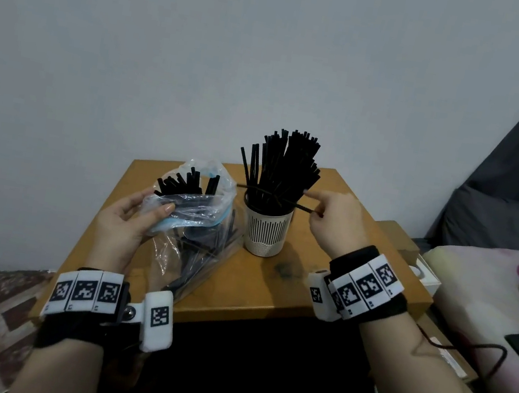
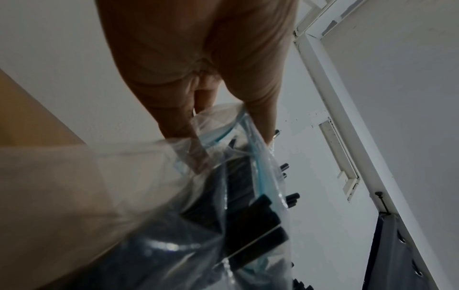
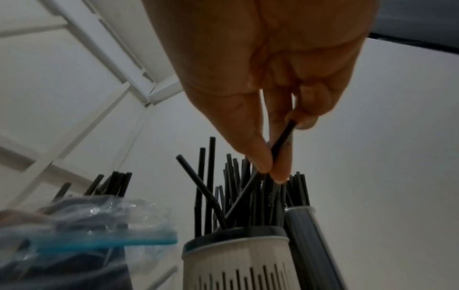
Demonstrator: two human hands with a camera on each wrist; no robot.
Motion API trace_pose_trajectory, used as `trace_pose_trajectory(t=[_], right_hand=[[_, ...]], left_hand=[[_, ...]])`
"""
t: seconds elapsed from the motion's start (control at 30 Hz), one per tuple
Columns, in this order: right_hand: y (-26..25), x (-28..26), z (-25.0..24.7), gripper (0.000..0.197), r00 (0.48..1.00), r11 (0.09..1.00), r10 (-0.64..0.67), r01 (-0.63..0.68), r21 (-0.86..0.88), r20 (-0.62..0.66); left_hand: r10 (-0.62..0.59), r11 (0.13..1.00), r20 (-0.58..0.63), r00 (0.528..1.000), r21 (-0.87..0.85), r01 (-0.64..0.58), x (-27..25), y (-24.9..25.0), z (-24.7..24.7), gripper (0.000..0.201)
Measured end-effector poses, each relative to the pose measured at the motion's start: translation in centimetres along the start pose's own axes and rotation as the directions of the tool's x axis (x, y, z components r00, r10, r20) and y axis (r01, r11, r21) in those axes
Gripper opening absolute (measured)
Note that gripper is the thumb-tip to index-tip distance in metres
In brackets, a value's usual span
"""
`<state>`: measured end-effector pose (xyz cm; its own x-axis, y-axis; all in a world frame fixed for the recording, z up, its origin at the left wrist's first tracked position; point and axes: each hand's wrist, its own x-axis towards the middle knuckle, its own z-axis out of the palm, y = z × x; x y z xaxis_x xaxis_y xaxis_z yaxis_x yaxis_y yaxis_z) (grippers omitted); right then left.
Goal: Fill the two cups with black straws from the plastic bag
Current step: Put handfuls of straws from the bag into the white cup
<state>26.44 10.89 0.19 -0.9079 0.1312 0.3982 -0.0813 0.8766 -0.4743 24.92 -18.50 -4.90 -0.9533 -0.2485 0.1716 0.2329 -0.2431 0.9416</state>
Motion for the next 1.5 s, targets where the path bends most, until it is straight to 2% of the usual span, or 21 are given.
trace_pose_trajectory(t=[0.1,0.2,0.3,0.4,0.53,0.7,0.8,0.87,1.03,1.13,1.17,1.23,1.33,1.4,1.5], right_hand=[[-0.3,-0.2,0.1,0.049,0.996,0.989,-0.006,0.019,-0.147,0.088],[-0.6,-0.3,-0.5,0.038,0.994,0.997,-0.022,0.030,-0.071,0.107],[-1.2,-0.2,-1.2,0.009,0.998,0.994,-0.067,0.066,0.082,0.009],[-1.9,0.5,-1.2,0.018,0.991,0.963,-0.087,0.110,0.245,-0.104],[-2.8,1.8,-1.0,0.006,0.983,0.938,-0.068,0.120,0.325,-0.169],[-3.2,3.5,-0.7,0.025,0.996,0.917,-0.028,0.058,0.395,-0.081],[-3.4,4.3,-1.4,0.019,0.991,0.889,-0.032,0.088,0.449,-0.130],[-3.6,4.7,-1.8,0.024,0.985,0.887,-0.051,0.122,0.446,-0.168],[-3.6,4.9,-1.9,0.075,0.940,0.902,-0.126,0.241,0.357,-0.316],[-3.2,4.6,-1.4,0.087,0.914,0.923,-0.172,0.280,0.263,-0.368],[-3.0,4.6,-1.1,0.083,0.906,0.945,-0.189,0.273,0.182,-0.379],[-2.6,4.6,-0.7,0.061,0.897,0.965,-0.216,0.256,0.055,-0.386],[-2.0,4.6,0.2,0.028,0.860,0.952,-0.292,0.302,-0.043,-0.418],[-1.6,4.5,0.8,0.020,0.835,0.930,-0.363,0.352,-0.105,-0.413],[-0.9,4.4,1.7,0.018,0.842,0.912,-0.410,0.389,-0.130,-0.351]], left_hand=[[-0.010,1.000,-0.004,1.000,-0.001,0.010,0.2,-0.1,-0.1,0.073],[-0.011,1.000,0.002,1.000,0.006,0.011,0.2,0.0,-0.1,0.074],[-0.005,1.000,0.012,1.000,0.012,0.005,0.2,0.1,-0.1,0.074],[-0.009,1.000,0.024,1.000,0.007,0.009,0.1,0.2,0.1,0.073],[-0.011,1.000,0.025,1.000,0.011,0.011,0.1,0.2,0.1,0.074],[-0.006,1.000,0.032,0.999,0.017,0.005,-0.2,0.5,0.2,0.073],[0.000,1.000,0.043,0.999,0.017,0.000,-0.3,0.7,0.1,0.072],[0.003,1.000,0.037,0.999,0.013,-0.003,-0.1,0.6,0.0,0.073],[-0.008,1.000,0.044,0.999,-0.002,0.008,0.2,0.3,0.1,0.070],[-0.010,1.000,0.045,0.999,0.001,0.010,0.2,0.2,0.2,0.066],[-0.009,1.000,0.043,0.999,0.001,0.009,0.3,0.1,0.1,0.065],[-0.007,1.000,0.038,0.999,0.000,0.007,0.4,0.1,0.1,0.063],[-0.011,1.000,0.039,0.999,-0.006,0.011,0.4,0.0,0.1,0.062],[-0.012,1.000,0.035,0.999,-0.009,0.012,0.5,-0.1,0.1,0.062],[-0.014,1.000,0.039,0.999,-0.008,0.014,0.3,-0.1,0.2,0.059]])
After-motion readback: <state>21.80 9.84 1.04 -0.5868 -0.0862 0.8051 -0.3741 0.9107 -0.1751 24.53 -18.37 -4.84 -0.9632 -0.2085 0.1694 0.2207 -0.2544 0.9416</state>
